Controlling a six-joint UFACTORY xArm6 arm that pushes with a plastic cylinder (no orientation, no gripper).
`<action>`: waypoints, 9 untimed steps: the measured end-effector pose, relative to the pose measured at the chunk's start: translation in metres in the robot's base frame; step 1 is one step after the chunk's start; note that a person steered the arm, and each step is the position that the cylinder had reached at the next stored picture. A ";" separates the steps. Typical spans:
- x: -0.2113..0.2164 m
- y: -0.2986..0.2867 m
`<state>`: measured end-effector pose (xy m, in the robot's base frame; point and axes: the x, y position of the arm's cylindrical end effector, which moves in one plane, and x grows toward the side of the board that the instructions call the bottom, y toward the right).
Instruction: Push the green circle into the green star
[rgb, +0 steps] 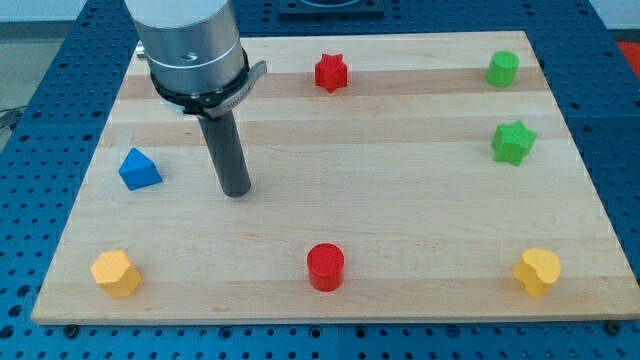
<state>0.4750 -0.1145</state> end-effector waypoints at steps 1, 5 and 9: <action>0.000 0.000; 0.000 0.047; -0.048 0.151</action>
<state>0.4269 0.0367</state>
